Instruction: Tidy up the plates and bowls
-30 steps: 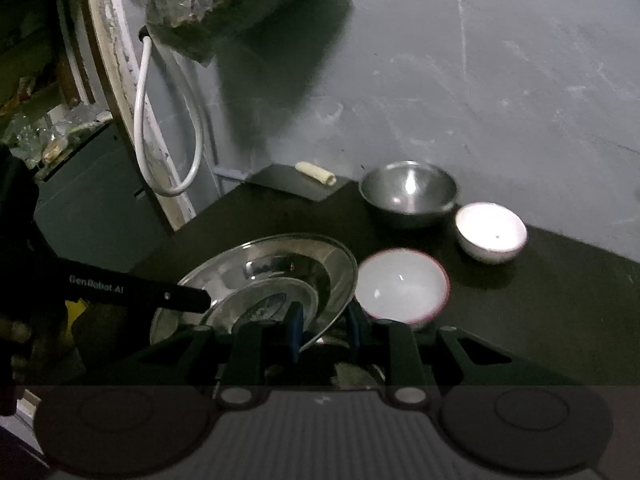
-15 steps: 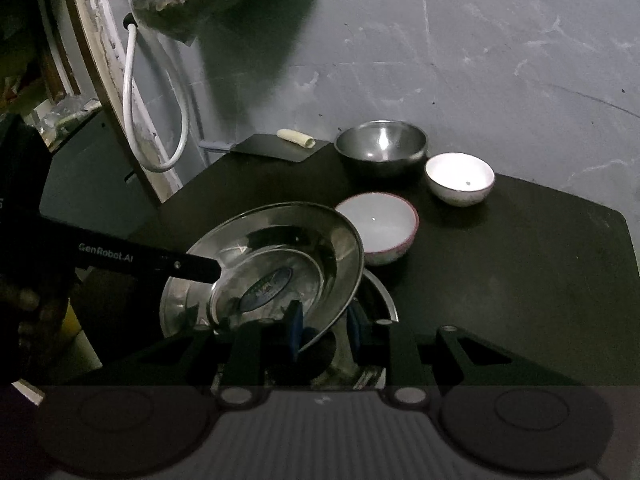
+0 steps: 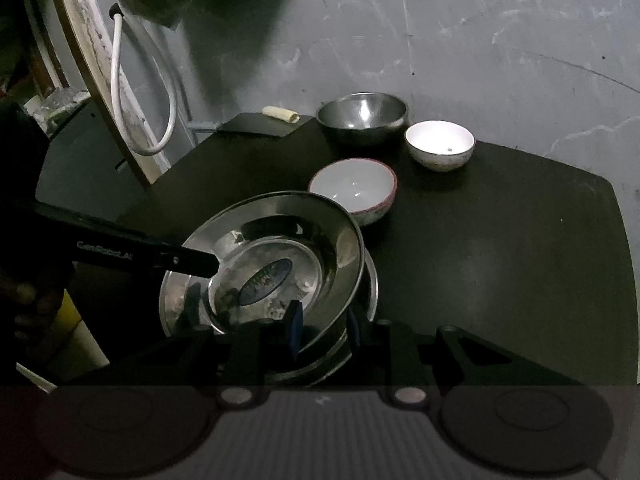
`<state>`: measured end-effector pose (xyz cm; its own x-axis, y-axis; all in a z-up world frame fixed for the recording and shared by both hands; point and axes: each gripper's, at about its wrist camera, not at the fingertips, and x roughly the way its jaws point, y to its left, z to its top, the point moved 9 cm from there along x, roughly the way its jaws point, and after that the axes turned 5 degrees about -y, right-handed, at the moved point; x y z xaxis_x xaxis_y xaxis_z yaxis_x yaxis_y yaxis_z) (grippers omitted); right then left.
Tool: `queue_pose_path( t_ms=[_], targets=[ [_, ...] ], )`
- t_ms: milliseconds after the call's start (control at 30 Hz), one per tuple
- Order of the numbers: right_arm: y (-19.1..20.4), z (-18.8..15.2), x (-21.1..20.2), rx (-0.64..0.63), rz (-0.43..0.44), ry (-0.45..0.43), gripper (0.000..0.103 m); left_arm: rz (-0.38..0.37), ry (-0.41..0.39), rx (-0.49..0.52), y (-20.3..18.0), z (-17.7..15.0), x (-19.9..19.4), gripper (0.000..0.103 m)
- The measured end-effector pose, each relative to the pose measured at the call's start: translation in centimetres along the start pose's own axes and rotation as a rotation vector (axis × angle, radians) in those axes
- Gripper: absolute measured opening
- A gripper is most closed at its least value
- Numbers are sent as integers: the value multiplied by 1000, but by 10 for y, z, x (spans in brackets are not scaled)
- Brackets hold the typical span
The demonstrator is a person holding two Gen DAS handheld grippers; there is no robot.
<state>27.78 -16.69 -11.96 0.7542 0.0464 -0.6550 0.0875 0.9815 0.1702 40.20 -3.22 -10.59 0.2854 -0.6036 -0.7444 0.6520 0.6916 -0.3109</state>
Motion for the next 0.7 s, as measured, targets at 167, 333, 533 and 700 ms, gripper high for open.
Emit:
queue_pose_path(
  t_ms=[167,333,533,700],
  targets=[
    [-2,-2,0,1,2,13,27,18,18,29,-3,1,3,39],
    [-3,-1,2,3,4,28,27,27,28,38,-4,0,6,39],
    [-3,-2,6,4,11,51,28,40,37,40,-4,0,9,39],
    [-2,-4,9,-1,20,66,30,43,34,38,-4,1,11,41]
  ],
)
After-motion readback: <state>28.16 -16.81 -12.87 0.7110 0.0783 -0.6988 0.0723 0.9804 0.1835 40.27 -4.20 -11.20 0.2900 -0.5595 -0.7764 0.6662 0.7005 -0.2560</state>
